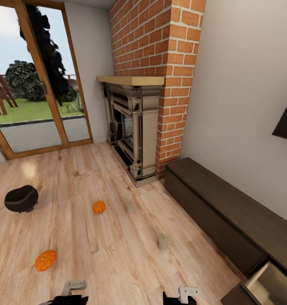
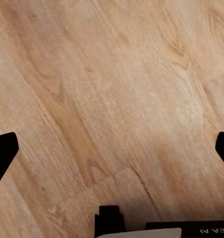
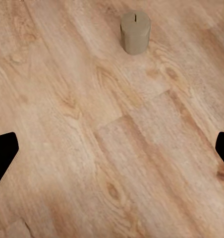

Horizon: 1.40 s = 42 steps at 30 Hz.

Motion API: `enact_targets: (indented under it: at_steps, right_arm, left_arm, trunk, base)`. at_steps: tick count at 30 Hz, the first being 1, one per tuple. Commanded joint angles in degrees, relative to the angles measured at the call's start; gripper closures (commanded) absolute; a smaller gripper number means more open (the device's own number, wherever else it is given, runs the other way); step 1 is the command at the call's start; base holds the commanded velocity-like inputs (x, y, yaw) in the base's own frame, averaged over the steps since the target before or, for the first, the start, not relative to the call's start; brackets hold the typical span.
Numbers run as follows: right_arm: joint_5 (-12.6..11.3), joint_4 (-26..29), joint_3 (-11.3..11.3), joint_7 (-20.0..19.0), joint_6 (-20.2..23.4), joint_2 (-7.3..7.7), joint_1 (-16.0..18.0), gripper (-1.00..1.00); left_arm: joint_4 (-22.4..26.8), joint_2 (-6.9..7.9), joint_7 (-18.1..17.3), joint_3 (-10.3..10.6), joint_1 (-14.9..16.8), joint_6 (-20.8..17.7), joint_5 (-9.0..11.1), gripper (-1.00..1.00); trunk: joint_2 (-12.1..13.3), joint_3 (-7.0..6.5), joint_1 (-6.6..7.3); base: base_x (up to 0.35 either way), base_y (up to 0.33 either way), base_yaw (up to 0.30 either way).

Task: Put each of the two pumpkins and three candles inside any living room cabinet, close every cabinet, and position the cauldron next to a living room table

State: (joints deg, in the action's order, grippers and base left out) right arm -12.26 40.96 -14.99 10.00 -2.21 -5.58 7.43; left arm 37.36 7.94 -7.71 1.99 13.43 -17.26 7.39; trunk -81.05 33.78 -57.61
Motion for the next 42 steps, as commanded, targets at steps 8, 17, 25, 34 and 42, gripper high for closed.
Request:
enact_targets:
  at_steps: [8,17,25,34,42]
  right_arm:
    - [-0.6,0.0,-0.3,0.4,-0.2,0.04,0.0,-1.0]
    - [-0.6,0.0,-0.3,0.3,-0.2,0.11,0.0,-1.0]
    - [-0.7,0.0,-0.3,0.4,-0.2,0.13,0.0,-1.0]
    - [-0.7,0.0,-0.1,0.5,-0.4,0.13,0.0,-1.0]
    - [-0.4,1.9,-0.1,0.4,-2.0,0.28,-1.7,-1.0]
  left_arm:
    - [0.1,0.06,0.1,0.3,0.0,0.8,0.5,-1.0]
    - [0.0,0.02,0.1,0.3,0.0,0.8,0.3,-1.0]
    - [0.0,0.01,0.1,0.3,0.0,0.9,0.1,-1.0]
    - [0.0,0.06,0.1,0.3,0.0,0.9,0.1,-1.0]
    - [-2.5,0.06,0.1,0.4,0.1,1.9,0.0,-1.0]
  trunk:
    - [0.0,0.04,-0.02]
    - [0.0,0.04,-0.02]
    - [0.0,0.04,-0.02]
    - [0.0,0.04,-0.02]
    - [0.0,0.04,-0.02]
  base:
    - [0.037,0.168,-0.005]
    - [0.084,0.249,-0.109]
    - [0.299,0.091,-0.116]
    - [0.336,0.003,-0.004]
    - [0.337,0.0,0.0]
